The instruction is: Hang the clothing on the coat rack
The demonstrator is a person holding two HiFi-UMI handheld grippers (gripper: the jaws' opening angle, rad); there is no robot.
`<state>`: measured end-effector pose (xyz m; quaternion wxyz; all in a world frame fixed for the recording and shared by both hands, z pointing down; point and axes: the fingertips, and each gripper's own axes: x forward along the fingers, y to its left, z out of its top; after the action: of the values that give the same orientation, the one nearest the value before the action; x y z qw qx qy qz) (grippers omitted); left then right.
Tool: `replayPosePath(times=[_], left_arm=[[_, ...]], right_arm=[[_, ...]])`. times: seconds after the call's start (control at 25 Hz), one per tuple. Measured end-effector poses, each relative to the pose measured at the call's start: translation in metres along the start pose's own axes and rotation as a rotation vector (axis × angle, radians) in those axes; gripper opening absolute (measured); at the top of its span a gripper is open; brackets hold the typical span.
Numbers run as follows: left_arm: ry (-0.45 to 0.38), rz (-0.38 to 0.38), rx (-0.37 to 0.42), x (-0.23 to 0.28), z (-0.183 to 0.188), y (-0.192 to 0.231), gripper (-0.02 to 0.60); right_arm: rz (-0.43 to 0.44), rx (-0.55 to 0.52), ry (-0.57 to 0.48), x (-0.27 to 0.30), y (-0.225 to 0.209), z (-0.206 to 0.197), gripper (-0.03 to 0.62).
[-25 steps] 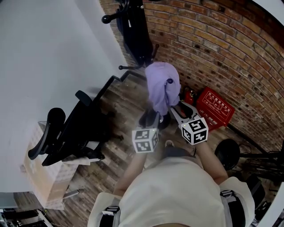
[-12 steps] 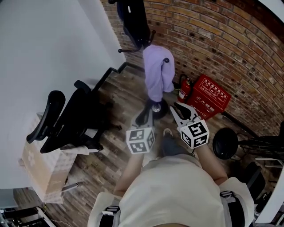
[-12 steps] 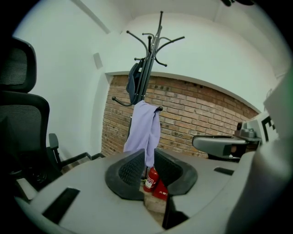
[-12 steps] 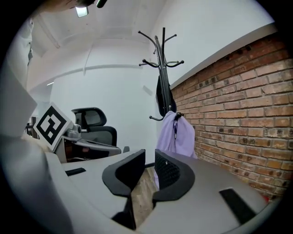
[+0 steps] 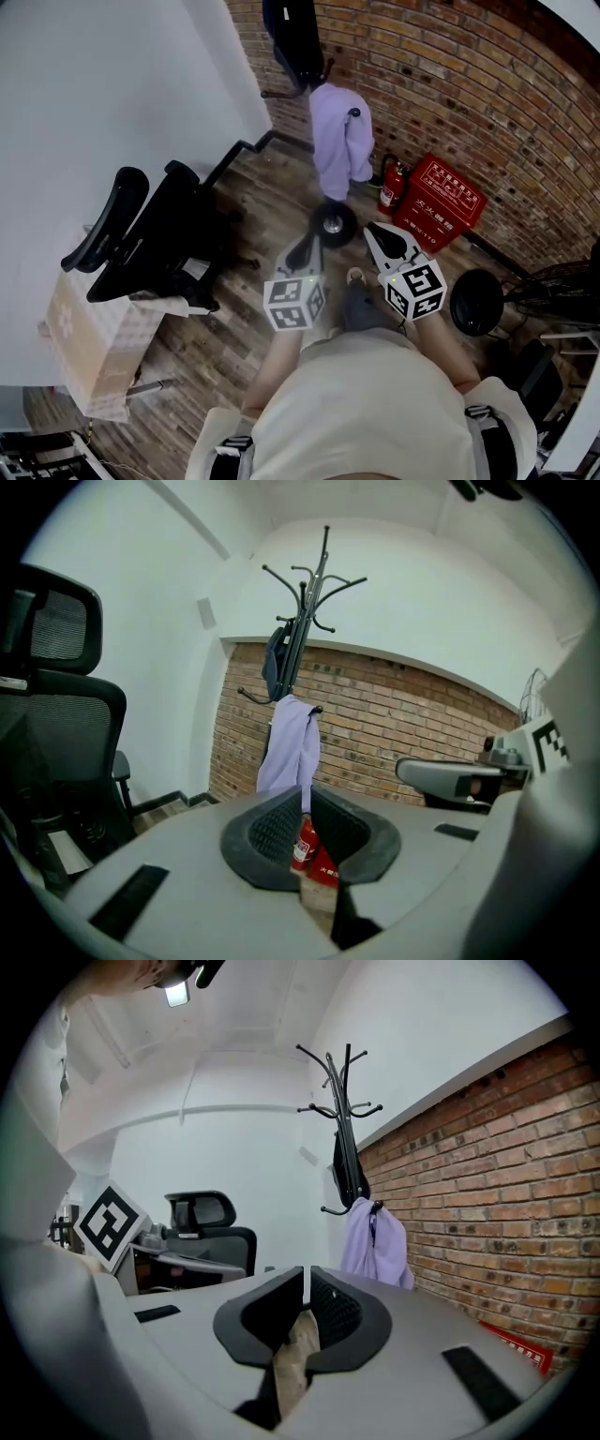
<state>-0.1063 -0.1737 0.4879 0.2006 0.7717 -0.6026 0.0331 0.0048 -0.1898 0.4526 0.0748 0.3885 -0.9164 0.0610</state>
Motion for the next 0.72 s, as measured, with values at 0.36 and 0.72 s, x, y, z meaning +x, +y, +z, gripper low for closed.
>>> replayPosePath(times=[0.36, 0.72], left_arm=[[-0.009, -0.013, 0.004, -0.028, -0.006, -0.001, 0.026], [-0.023, -0.008, -0.005, -0.031, -0.003, 0.005, 0.020]], right_arm=[[0.008, -0.002, -0.014, -0.016, 0.024, -0.004, 0.015], [-0.011, -0.006, -0.031, -0.014, 0.024, -0.001, -0.002]])
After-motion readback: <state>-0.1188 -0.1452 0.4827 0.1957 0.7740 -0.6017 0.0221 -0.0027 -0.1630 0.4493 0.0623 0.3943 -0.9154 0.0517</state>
